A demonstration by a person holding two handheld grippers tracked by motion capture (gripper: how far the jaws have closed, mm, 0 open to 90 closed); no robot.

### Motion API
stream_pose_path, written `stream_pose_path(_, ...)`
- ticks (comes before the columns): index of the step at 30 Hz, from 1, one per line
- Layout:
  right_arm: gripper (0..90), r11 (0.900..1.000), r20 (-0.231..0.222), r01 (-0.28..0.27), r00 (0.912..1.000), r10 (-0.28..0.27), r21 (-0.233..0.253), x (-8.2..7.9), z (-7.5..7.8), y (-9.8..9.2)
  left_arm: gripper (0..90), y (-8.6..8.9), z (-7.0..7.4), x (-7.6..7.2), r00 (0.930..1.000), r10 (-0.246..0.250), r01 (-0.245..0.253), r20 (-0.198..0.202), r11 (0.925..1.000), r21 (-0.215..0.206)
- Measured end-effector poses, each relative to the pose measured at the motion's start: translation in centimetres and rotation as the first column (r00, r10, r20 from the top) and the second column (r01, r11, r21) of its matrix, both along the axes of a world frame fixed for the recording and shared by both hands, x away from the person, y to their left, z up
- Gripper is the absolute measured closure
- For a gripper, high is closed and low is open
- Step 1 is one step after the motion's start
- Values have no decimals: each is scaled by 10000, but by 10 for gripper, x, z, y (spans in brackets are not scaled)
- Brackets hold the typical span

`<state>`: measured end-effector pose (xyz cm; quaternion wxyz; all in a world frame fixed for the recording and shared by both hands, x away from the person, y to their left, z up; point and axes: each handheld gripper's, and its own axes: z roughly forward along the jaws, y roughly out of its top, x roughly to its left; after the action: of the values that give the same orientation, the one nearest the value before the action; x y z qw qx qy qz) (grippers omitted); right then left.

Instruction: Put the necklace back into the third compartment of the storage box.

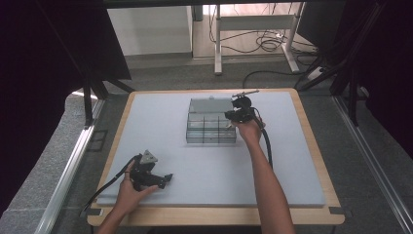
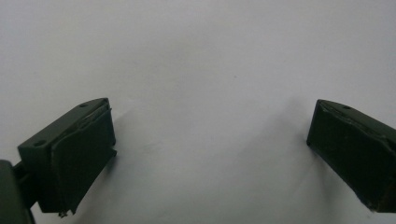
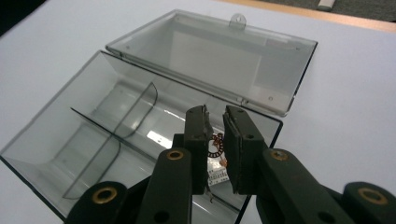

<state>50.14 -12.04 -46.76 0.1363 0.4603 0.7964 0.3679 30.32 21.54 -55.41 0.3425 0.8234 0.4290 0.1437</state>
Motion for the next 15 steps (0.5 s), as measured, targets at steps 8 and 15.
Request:
stream_pose_path(8, 776, 10000, -161, 8, 9999, -9, -73, 0, -8, 1, 8, 0, 0, 0, 10000, 2, -2, 0, 10000, 0)
stream_pose_path(15, 775, 9998, -153, -43, 9999, 40, -196, 1, -11, 4, 8, 0, 0, 0, 10000, -5, 5, -1, 10000, 21)
